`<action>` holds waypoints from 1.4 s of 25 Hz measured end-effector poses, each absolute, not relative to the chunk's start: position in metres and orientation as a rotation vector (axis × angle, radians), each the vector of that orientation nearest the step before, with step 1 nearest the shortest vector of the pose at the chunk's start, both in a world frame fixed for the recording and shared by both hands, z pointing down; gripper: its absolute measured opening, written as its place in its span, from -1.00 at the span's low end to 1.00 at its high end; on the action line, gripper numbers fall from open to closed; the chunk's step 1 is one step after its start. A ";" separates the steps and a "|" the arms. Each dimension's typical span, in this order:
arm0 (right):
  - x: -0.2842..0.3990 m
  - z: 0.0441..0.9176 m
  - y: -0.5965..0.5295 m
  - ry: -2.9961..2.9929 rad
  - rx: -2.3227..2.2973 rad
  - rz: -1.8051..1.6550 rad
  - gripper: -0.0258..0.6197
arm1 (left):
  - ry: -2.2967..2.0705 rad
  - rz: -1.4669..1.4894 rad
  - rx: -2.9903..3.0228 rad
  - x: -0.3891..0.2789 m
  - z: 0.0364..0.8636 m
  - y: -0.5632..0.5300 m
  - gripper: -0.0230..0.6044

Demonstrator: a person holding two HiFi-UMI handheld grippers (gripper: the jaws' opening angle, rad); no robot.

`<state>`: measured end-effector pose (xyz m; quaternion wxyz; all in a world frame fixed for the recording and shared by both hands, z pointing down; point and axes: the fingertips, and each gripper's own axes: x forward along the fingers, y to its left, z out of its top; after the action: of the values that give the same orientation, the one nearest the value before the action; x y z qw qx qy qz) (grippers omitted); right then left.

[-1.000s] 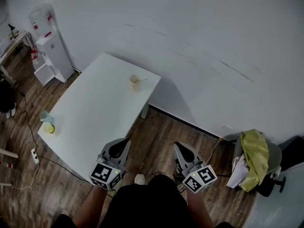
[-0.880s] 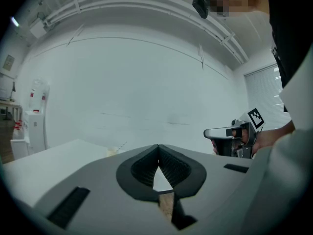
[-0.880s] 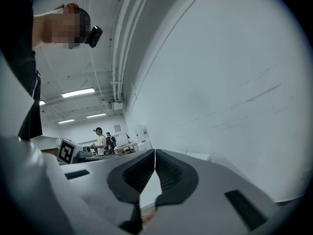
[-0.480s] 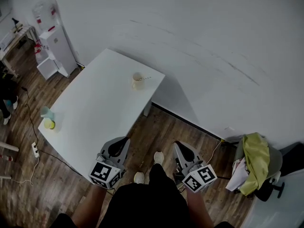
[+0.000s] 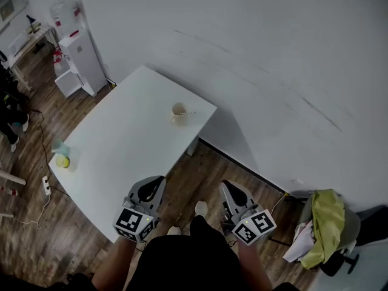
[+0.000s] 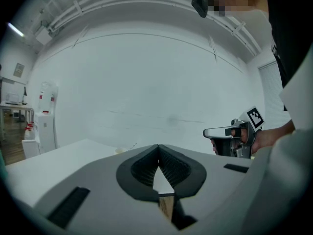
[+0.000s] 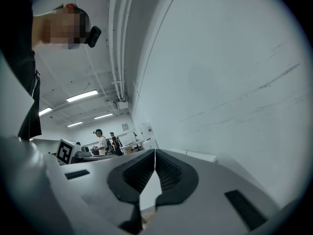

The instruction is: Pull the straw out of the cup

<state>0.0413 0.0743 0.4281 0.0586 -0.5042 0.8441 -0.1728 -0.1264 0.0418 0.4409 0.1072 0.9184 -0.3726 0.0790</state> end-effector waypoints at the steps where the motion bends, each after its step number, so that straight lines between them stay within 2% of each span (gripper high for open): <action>1: 0.045 0.427 0.066 2.568 -1.515 -0.521 -0.85 | -1.111 0.233 2.700 -0.122 0.439 0.034 -0.88; 22: 0.116 0.445 -0.059 2.794 -1.192 -0.561 -0.85 | -1.339 0.229 2.606 -0.035 0.436 -0.072 -0.88; 35: 0.101 0.461 -0.083 2.872 -1.073 -0.617 -0.85 | -1.383 0.265 2.518 -0.036 0.457 -0.082 -0.88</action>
<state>0.1010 -0.0832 0.4609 0.0069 -0.3432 0.9183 -0.1974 -0.0361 -0.0823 0.4565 0.1281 0.8657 -0.4753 0.0910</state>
